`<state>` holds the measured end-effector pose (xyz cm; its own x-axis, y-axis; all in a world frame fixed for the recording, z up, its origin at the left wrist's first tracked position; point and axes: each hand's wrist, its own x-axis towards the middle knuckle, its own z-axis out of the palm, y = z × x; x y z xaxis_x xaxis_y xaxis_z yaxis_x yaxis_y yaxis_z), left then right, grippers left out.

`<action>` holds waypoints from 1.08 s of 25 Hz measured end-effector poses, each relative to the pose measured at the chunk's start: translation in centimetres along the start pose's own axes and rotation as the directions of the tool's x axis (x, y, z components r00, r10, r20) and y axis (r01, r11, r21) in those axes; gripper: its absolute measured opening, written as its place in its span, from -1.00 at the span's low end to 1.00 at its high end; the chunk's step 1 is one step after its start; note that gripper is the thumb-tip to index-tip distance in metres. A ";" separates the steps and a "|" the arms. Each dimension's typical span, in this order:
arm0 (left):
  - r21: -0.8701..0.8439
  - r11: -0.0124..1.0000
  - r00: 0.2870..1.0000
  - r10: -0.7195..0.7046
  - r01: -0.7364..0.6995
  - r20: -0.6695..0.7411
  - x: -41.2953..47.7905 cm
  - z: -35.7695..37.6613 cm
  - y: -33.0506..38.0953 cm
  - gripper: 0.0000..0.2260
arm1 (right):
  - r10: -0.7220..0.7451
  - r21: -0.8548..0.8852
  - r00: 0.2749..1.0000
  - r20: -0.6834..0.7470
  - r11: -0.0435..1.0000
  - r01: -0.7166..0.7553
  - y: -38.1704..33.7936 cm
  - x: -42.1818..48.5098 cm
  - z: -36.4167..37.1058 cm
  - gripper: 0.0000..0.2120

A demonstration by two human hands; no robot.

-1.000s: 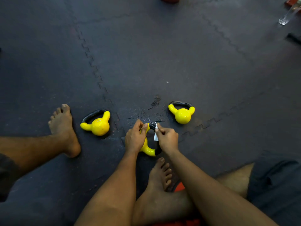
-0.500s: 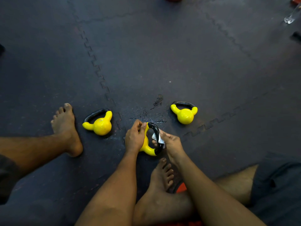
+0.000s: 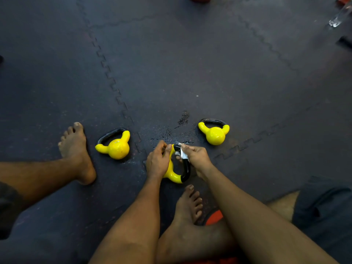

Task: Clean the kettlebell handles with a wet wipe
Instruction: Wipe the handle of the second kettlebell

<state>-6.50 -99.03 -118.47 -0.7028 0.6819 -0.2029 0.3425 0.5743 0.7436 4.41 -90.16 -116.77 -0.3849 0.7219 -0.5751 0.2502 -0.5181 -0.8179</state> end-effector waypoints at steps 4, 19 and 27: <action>0.009 1.000 1.000 0.015 -0.015 0.006 -0.1 -0.3 0.2 -0.74 | 0.063 0.232 0.993 0.096 0.969 -0.084 1.4 -1.6 -0.9 -0.74; 0.065 0.998 0.999 0.013 -0.016 0.037 0.5 0.4 0.1 -0.76 | -0.407 -0.863 0.913 -0.013 0.466 0.195 -0.6 -0.4 1.7 -0.68; 0.016 1.000 1.000 0.024 -0.024 0.008 0.2 0.5 -0.1 -0.77 | -0.096 -0.150 0.993 0.071 0.983 0.106 1.4 0.5 -1.4 -0.87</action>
<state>-6.36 -98.73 -118.94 -0.6892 0.6991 -0.1903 0.3695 0.5650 0.7378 5.83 -89.89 -118.25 -0.4693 0.7341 -0.4908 0.3383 -0.3639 -0.8678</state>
